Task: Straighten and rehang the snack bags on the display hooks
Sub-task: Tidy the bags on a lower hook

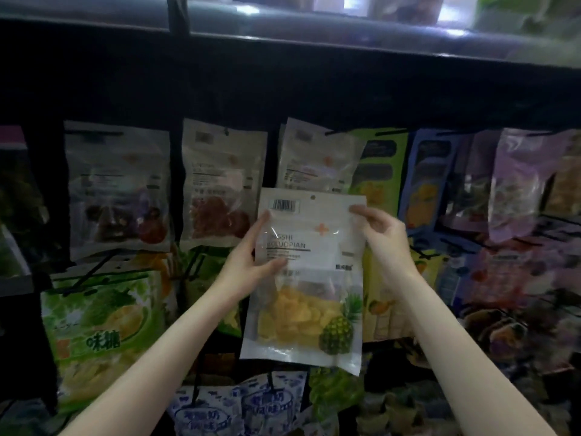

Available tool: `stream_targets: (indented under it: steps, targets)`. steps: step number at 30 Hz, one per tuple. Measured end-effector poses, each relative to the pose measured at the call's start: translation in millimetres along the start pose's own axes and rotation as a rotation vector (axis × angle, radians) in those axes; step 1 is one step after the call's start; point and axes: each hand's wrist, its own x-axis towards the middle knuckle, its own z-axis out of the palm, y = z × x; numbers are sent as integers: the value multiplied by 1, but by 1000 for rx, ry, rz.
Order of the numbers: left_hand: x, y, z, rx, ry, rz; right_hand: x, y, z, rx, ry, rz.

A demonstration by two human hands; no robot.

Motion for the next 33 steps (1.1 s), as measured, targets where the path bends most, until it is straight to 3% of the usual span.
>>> stream_targets:
  steps: [2,4,9,20,28,33]
  targets:
    - [13,11,4,-33,49,18,8,1,-11,-86,-171,-44]
    - [27,24,8,-18,59,76,19,-2,-18,-261,-220,-126]
    - [57,46,16,57,109,174,50,-20,-23,-375,-82,-268]
    - [85,55,42,109,126,188,76,-12,-30,-319,6,-383]
    - [89,57,43,48,124,170,89,-21,-29,-274,-25,-390]
    - [85,55,43,21,120,133,88,-27,-32,-377,-33,-354]
